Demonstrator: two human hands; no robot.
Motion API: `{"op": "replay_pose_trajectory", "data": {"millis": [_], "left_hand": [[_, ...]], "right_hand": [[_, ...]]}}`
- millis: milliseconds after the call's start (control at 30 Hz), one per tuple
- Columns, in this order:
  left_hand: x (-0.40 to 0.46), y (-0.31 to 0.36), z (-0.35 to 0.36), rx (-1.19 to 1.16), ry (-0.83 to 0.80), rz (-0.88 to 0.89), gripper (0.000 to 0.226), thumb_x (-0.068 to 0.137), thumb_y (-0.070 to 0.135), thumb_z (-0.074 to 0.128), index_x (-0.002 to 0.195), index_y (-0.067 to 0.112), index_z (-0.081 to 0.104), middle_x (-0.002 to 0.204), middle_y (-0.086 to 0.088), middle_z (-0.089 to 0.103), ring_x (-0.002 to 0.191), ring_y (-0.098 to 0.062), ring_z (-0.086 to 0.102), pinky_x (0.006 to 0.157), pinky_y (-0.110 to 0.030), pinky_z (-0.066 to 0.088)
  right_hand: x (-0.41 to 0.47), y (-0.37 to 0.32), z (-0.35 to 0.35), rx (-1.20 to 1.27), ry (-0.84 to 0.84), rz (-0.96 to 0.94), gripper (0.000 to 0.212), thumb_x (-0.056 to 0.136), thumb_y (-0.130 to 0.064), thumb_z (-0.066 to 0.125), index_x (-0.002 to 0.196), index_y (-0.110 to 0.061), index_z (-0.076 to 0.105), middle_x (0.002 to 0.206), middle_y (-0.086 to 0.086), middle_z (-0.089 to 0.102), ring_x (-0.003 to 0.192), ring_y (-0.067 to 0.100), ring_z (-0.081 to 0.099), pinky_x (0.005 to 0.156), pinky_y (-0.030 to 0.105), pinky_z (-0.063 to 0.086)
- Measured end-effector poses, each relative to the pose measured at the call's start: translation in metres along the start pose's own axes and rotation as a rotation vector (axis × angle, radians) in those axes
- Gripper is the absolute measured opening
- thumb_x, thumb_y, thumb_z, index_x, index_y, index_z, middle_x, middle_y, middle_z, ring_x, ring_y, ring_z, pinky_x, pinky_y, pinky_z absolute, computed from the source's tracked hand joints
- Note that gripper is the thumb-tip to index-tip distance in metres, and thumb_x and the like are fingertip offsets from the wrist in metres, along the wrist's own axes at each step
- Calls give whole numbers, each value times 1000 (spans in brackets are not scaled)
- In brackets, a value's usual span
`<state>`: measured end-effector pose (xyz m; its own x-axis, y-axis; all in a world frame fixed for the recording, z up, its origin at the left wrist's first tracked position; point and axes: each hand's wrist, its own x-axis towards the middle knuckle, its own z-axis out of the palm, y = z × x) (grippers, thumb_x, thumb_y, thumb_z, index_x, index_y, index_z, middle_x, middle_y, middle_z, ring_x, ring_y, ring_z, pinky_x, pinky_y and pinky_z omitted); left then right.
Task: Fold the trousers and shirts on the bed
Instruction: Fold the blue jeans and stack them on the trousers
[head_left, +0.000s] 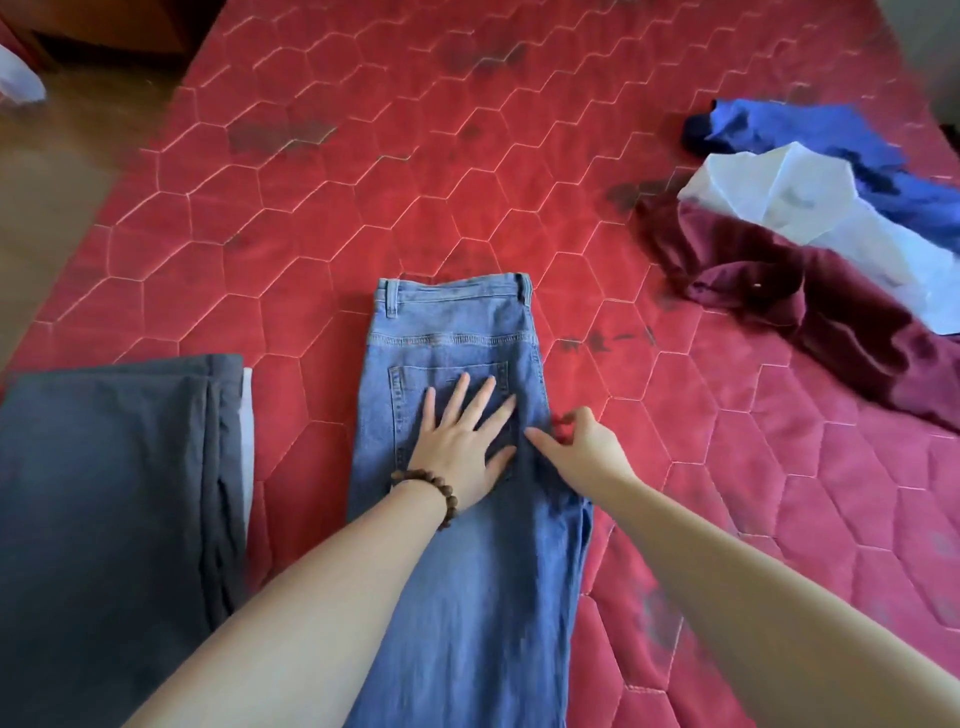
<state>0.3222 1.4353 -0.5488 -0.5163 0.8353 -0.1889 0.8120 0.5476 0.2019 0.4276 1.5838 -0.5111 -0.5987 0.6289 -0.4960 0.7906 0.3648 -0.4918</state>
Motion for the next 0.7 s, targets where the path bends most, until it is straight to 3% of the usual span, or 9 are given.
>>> {"op": "replay_pose_trajectory", "data": {"millis": [67, 267, 400, 533, 567, 633, 700], "left_hand": [[-1, 1, 8, 53, 42, -28, 66, 91, 60, 14, 151, 36, 8, 161, 4, 2, 148, -25, -8, 115, -57, -8], [-1, 4, 15, 77, 108, -50, 63, 92, 59, 20, 150, 36, 16, 160, 4, 12, 148, -26, 2, 115, -59, 0], [-1, 4, 17, 78, 124, -55, 61, 93, 60, 21, 150, 37, 19, 159, 6, 16, 148, -24, 6, 115, -59, 2], [1, 7, 15, 36, 106, -84, 57, 95, 56, 18, 150, 38, 17, 159, 9, 14, 148, -21, 5, 116, -56, -2], [2, 6, 14, 16, 102, -86, 55, 97, 52, 19, 150, 37, 17, 160, 10, 13, 148, -20, 4, 116, -55, -3], [3, 5, 12, -54, 96, -69, 55, 100, 41, 23, 152, 29, 14, 160, 7, 14, 148, -17, 4, 117, -48, -5], [5, 3, 10, -161, 107, -50, 58, 99, 22, 33, 152, 14, 11, 159, 0, 18, 148, -16, 8, 118, -36, -6]], "right_hand": [[-12, 4, 8, -55, 24, -5, 52, 81, -63, 59, 101, -18, 42, 94, 2, 62, 89, 29, 61, 71, 35, 48], [-43, 26, 17, -157, 113, -70, 35, 94, -49, 48, 89, -15, 39, 90, 14, 66, 84, 39, 61, 64, 39, 44], [-48, 34, 10, -134, 174, 30, 33, 101, -40, 37, 80, -14, 40, 85, 19, 65, 72, 37, 53, 65, 41, 47], [-46, 24, 18, -68, 216, 210, 17, 99, -25, 38, 93, -11, 44, 101, 16, 60, 90, 38, 57, 70, 39, 41], [-46, 19, 19, -116, 317, 154, 8, 94, -15, 42, 97, -8, 46, 105, 17, 58, 95, 39, 55, 72, 41, 39], [-43, 2, 28, -198, 487, -110, 25, 81, 0, 50, 105, -2, 55, 114, 21, 55, 104, 41, 51, 85, 44, 42], [-36, -17, 42, -179, 381, -380, 41, 84, -4, 44, 123, 1, 54, 134, 21, 49, 125, 38, 45, 106, 42, 35]]}}
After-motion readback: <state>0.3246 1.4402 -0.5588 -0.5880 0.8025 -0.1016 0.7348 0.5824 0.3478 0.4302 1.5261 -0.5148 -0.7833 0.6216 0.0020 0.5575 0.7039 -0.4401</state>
